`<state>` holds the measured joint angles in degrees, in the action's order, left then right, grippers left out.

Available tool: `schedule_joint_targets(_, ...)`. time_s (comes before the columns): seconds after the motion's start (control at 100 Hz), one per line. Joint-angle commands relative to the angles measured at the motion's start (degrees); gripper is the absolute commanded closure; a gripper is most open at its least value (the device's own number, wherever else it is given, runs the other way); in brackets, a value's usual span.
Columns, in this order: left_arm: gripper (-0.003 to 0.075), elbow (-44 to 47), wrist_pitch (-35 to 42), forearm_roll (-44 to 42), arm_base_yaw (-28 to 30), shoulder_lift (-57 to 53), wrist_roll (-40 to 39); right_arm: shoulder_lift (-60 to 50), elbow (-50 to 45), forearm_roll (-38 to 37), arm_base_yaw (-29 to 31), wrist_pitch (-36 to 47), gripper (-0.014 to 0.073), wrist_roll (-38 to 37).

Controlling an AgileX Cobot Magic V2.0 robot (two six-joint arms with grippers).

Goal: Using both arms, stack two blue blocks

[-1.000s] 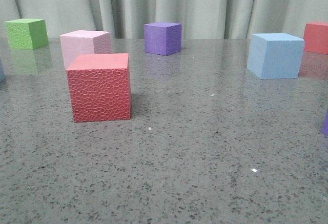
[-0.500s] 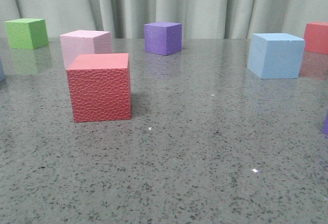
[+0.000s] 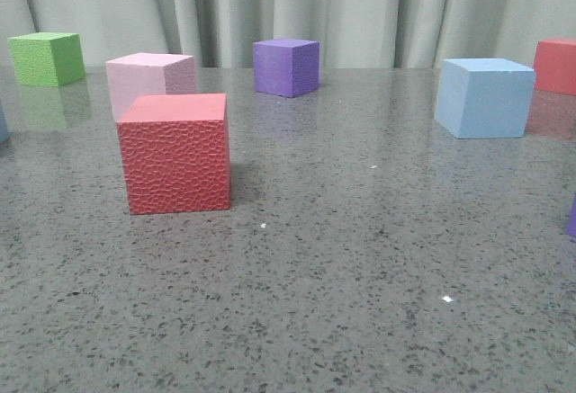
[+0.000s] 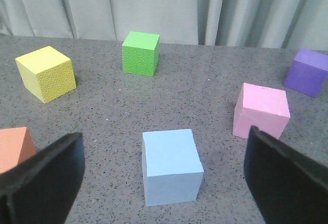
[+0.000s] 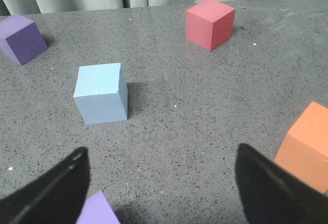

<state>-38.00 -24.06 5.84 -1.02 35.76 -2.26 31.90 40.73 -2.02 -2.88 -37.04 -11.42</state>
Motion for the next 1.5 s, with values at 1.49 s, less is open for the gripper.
schedule_joint_targets(1.49, 0.0092, -2.2, 6.1, 1.7, 0.2, 0.4, 0.0, 65.2, 57.9, 4.3, -8.9, -29.3, -0.0049, 0.3)
